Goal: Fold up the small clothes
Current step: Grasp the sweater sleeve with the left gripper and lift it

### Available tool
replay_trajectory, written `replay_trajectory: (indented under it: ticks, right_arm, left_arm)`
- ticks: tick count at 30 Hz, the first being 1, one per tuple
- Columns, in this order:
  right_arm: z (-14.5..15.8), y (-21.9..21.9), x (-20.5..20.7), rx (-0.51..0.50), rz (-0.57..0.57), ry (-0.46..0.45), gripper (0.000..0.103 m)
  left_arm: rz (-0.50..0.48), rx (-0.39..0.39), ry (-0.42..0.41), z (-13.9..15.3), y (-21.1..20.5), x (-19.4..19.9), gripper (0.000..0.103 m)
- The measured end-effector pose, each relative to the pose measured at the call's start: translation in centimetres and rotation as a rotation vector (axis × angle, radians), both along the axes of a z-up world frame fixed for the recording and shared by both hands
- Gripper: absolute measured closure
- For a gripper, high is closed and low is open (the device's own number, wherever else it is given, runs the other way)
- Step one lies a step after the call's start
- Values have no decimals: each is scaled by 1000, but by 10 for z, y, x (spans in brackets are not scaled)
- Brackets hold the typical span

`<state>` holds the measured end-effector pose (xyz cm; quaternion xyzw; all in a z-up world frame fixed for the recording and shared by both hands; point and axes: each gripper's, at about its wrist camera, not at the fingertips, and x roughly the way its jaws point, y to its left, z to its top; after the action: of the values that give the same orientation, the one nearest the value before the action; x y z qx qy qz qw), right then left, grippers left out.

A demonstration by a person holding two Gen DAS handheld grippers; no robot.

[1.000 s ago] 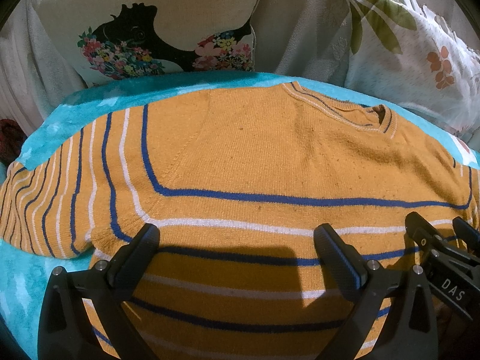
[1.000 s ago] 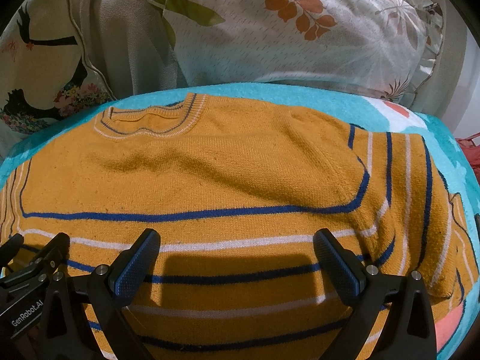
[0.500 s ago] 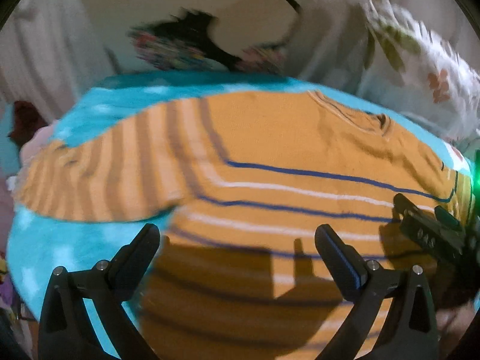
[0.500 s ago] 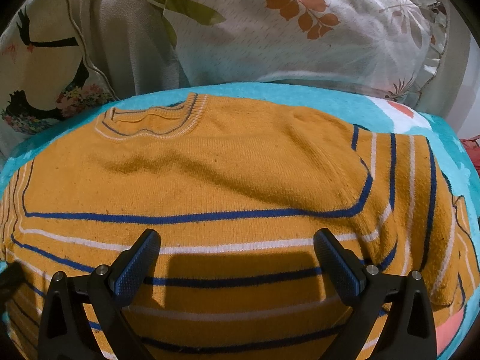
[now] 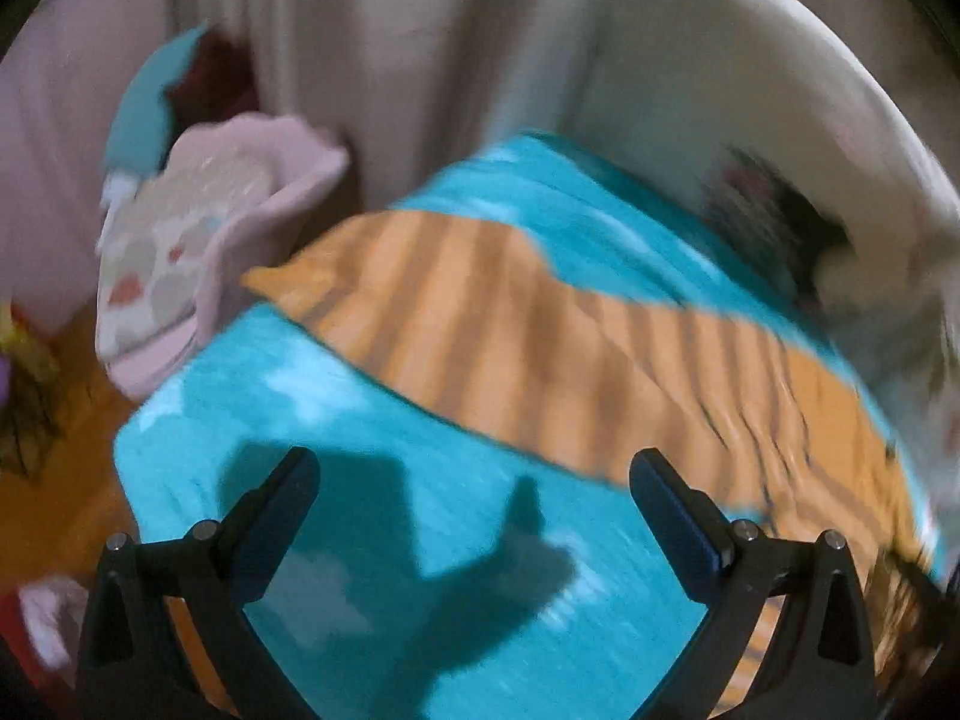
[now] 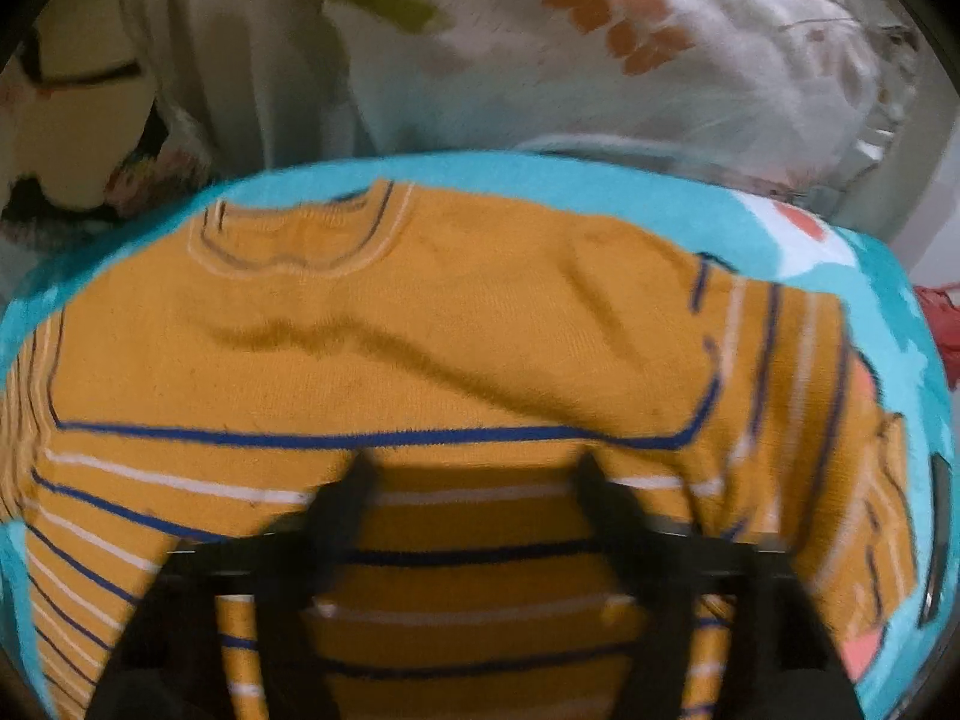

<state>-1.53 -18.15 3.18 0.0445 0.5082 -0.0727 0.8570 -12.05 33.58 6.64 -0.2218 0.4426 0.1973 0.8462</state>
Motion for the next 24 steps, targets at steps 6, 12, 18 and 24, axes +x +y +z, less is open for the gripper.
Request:
replay_trajectory:
  ticks: [6, 12, 18, 24]
  right_arm:
    - [50, 31, -27, 41, -20, -76, 49]
    - [75, 73, -51, 69, -20, -110, 49]
    - [79, 94, -57, 47, -37, -100, 49]
    - [77, 93, -63, 61, -82, -91, 57]
  left_arm:
    - [37, -154, 0, -30, 73, 22, 8]
    - [72, -234, -24, -45, 106, 38, 13]
    - [53, -253, 16, -47, 142, 49, 95]
    - [17, -207, -20, -20, 152, 49, 94]
